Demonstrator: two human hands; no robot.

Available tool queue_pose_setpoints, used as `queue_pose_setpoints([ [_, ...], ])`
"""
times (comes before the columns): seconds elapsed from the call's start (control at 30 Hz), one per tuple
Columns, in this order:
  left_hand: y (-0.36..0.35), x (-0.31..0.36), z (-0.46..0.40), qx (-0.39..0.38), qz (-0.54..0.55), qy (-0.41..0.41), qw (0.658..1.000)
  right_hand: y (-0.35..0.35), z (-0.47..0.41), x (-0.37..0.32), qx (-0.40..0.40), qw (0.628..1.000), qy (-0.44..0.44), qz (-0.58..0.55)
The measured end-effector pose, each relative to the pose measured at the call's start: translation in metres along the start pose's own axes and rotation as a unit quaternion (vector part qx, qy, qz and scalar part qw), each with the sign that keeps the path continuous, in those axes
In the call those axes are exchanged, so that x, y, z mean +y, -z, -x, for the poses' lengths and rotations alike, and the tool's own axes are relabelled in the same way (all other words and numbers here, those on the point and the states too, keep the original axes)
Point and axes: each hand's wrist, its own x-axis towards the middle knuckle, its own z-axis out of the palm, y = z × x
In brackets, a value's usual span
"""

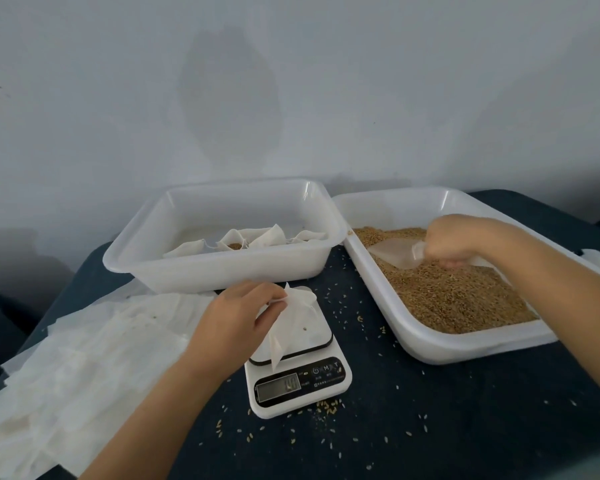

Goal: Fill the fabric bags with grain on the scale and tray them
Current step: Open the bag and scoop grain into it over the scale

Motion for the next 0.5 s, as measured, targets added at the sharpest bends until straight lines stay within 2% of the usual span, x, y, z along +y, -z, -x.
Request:
queue_pose_setpoints([
  [0.1,-0.001,0.001,0.0,-0.003,-0.006,-0.009,1.0,0.014,0.004,0.0,-0.016,0.999,0.013,0.045],
  [0.23,-0.002,0.0,-0.002,0.006,0.007,-0.001,1.0,0.018,0.009,-0.004,-0.082,0.994,-0.012,0.066],
  [0.37,-0.004,0.002,-0.004,0.008,0.007,-0.011,1.0,0.002,0.009,-0.019,-0.034,0.994,-0.016,0.101],
  [0.5,-0.005,0.001,-0.002,0.011,0.01,-0.002,1.0,-0.026,-0.005,-0.027,0.007,1.0,-0.011,0.019],
])
